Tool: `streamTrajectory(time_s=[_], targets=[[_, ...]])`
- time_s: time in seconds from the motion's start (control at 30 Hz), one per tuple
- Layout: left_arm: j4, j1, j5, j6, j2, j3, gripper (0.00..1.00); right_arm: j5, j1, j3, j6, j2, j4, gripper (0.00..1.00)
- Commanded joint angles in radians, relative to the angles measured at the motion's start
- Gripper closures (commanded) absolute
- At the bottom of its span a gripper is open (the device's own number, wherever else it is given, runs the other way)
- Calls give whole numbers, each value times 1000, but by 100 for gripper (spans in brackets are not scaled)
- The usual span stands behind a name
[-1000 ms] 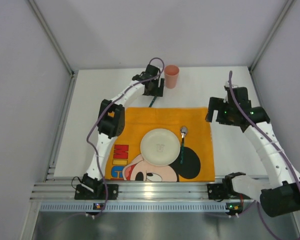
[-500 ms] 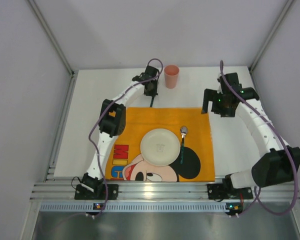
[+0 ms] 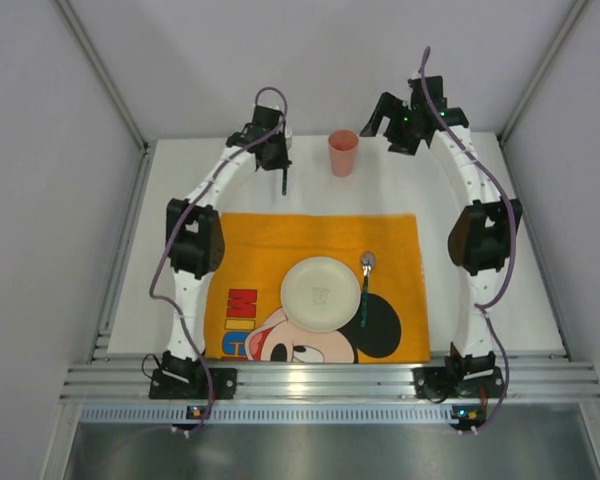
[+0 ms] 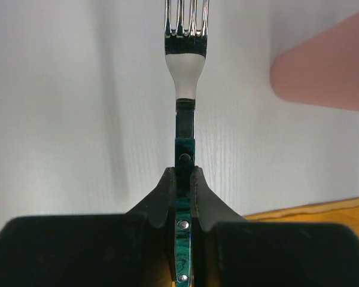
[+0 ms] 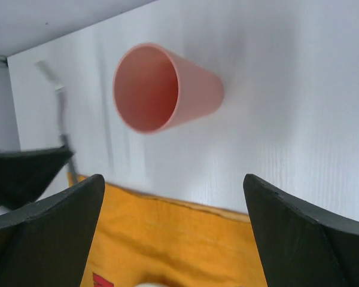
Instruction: Set the dinner table for one person
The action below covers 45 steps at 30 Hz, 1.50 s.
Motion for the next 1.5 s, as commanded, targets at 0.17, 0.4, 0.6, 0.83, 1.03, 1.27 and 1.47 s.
streamTrajectory(time_s=[0.17,0.4,0.6,0.83,1.03,1.27,1.47], targets=[[26,27,-51,49,-666,-461,100,33,22,110,145,177,223,0],[-20,15,10,-41,-1042,-1050,100,59,48,119,170,248,303,0],[3,-20,6,-131,-1170,-1341,100,87,53,121,191,280,345,0],[13,-37,-46,-154,-967,-1338,100,94,68,104,188,298,340,0],[23,-39,-40,-151,-940,-1326,33,100,87,99,179,301,337,0],[-79,-39,-54,-145,-995,-1231,2,174,96,96,164,305,288,2],[-102,-39,-42,-142,-1014,-1163,2,246,99,105,173,309,239,73]])
